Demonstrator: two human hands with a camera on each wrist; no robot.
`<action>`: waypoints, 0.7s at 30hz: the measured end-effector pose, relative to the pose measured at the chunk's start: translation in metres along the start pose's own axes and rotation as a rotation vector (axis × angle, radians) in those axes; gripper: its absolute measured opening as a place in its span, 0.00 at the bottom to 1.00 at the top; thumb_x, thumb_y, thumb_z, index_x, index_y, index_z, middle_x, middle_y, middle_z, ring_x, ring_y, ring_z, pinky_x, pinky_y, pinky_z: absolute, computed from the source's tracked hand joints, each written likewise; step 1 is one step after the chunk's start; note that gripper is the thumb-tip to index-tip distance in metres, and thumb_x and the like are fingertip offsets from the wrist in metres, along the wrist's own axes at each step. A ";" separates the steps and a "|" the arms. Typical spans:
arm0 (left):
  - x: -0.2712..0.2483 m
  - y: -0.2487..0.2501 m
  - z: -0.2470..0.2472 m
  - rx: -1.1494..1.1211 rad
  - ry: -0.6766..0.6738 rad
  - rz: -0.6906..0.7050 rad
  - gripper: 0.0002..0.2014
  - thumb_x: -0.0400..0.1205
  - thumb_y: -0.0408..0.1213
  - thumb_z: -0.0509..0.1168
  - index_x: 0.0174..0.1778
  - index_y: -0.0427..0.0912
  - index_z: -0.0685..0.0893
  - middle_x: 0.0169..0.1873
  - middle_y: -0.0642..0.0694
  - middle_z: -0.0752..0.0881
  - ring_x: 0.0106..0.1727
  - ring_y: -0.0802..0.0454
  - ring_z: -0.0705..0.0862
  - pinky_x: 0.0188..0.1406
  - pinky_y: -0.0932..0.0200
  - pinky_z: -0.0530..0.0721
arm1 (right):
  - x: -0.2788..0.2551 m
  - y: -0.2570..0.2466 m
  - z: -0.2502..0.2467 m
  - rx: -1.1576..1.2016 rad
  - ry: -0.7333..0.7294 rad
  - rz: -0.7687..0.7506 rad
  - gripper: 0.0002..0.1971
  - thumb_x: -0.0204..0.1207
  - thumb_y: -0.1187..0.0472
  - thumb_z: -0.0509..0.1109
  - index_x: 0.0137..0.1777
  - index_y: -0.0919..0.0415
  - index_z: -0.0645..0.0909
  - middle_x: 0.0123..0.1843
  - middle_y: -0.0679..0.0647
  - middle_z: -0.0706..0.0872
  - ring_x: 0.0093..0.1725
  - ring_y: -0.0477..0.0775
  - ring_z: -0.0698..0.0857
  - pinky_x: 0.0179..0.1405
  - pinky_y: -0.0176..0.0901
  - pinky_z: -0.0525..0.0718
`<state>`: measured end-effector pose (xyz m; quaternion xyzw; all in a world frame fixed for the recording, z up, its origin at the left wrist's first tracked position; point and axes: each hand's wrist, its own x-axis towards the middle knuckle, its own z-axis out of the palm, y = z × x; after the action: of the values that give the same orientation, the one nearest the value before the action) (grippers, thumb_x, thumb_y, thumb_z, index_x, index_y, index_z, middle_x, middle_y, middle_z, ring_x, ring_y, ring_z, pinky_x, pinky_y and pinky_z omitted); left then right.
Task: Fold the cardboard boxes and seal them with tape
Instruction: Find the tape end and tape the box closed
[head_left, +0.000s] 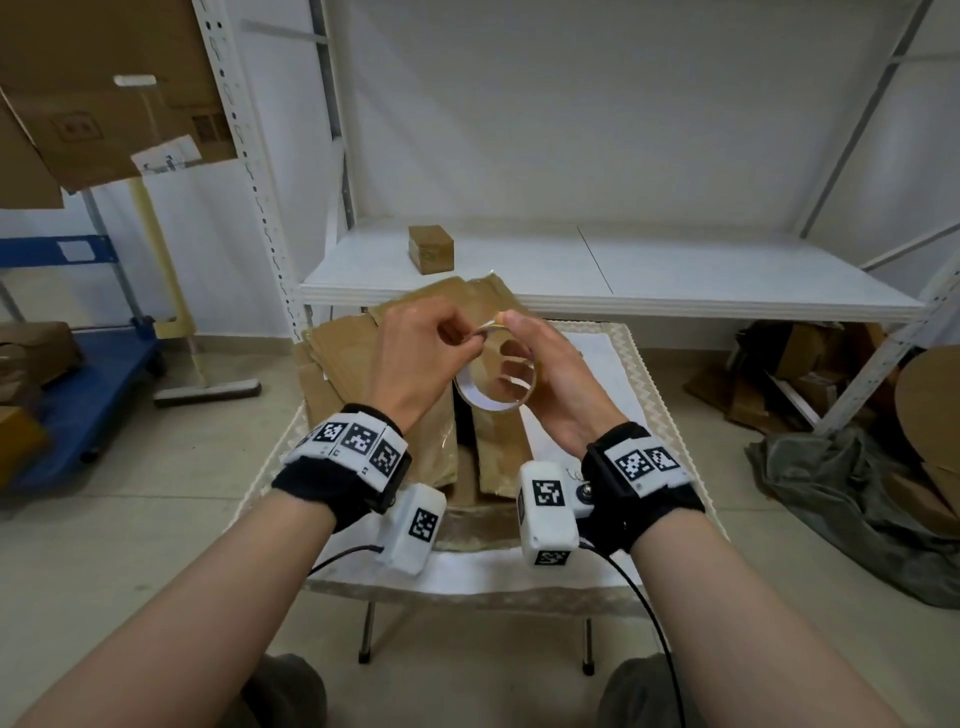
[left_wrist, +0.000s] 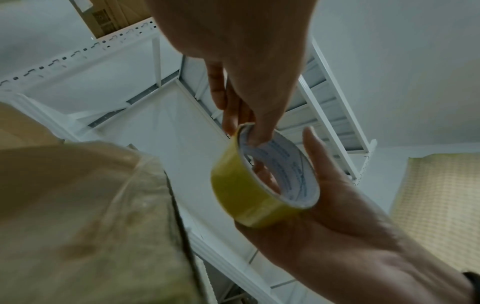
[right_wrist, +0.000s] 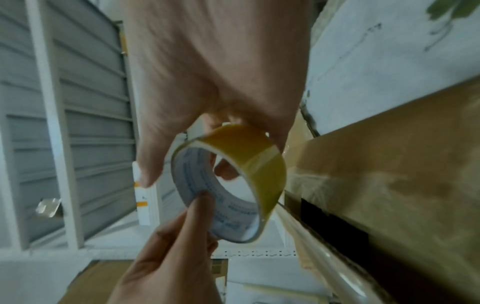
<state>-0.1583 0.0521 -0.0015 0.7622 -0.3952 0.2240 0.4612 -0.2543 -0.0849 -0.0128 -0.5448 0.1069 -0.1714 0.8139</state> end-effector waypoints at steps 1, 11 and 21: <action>-0.001 0.002 0.000 -0.045 0.015 -0.023 0.05 0.72 0.36 0.80 0.34 0.43 0.90 0.30 0.51 0.88 0.32 0.56 0.85 0.36 0.50 0.86 | 0.000 0.000 0.001 0.015 0.025 -0.016 0.16 0.80 0.51 0.75 0.63 0.59 0.86 0.43 0.51 0.82 0.39 0.47 0.80 0.35 0.38 0.79; -0.018 0.017 0.002 -0.542 -0.056 -0.154 0.13 0.74 0.35 0.80 0.55 0.39 0.93 0.50 0.46 0.92 0.51 0.52 0.91 0.49 0.59 0.89 | 0.001 0.004 0.000 0.441 0.080 -0.002 0.07 0.82 0.57 0.71 0.49 0.59 0.78 0.28 0.48 0.65 0.18 0.42 0.59 0.16 0.32 0.61; -0.012 0.028 0.007 -0.579 -0.008 -0.208 0.05 0.75 0.35 0.73 0.44 0.45 0.85 0.41 0.54 0.87 0.43 0.58 0.85 0.45 0.56 0.85 | 0.001 0.008 0.007 0.507 0.023 0.079 0.11 0.81 0.54 0.70 0.46 0.62 0.78 0.26 0.48 0.62 0.18 0.42 0.60 0.14 0.32 0.61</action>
<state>-0.1880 0.0431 0.0014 0.6363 -0.3642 0.0507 0.6782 -0.2491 -0.0765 -0.0174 -0.3165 0.0907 -0.1669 0.9294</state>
